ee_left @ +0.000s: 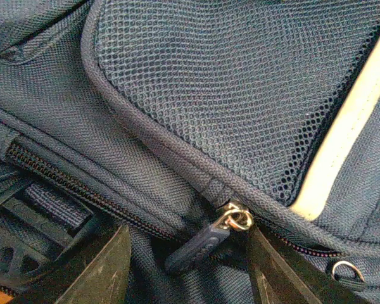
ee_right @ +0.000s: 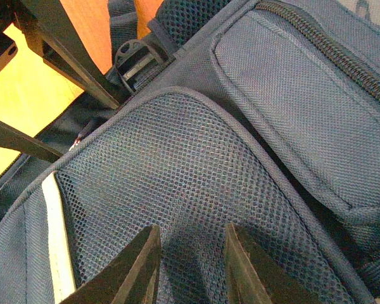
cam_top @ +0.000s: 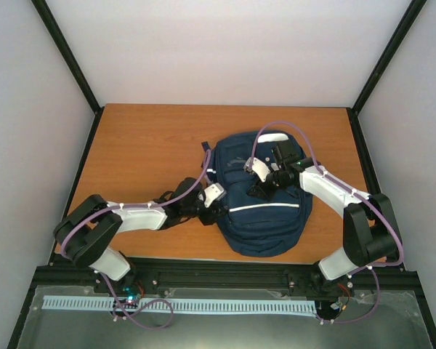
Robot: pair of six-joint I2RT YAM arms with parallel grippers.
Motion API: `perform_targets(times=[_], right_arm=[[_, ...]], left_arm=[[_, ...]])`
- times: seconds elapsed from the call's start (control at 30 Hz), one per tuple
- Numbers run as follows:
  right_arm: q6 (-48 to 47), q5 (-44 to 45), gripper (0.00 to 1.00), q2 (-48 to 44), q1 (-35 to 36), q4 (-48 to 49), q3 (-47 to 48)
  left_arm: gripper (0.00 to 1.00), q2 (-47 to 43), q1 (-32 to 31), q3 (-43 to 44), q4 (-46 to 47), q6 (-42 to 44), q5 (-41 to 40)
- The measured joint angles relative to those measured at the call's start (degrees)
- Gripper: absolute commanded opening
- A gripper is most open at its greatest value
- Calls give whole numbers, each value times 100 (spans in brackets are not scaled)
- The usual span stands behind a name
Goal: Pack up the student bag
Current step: Zip the student bag at the center of the board.
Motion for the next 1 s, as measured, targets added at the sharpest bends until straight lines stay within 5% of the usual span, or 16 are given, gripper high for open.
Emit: perform_targets(times=[0.17,0.33,0.47,1.0], right_arm=[[-2,-7,29,2,0,-2,0],[-2,-15,29,13,0,-4,7],[-4,-13,29,17,0,-4,11],[83,-7,28,142,0,7,114]], left_arm=[[47,140,0,46,11,83,96],[22,170,0,55,22,133,170],[13,184,-4,79,11,162,293],[4,-431,-791,66,-859,-332,-63]])
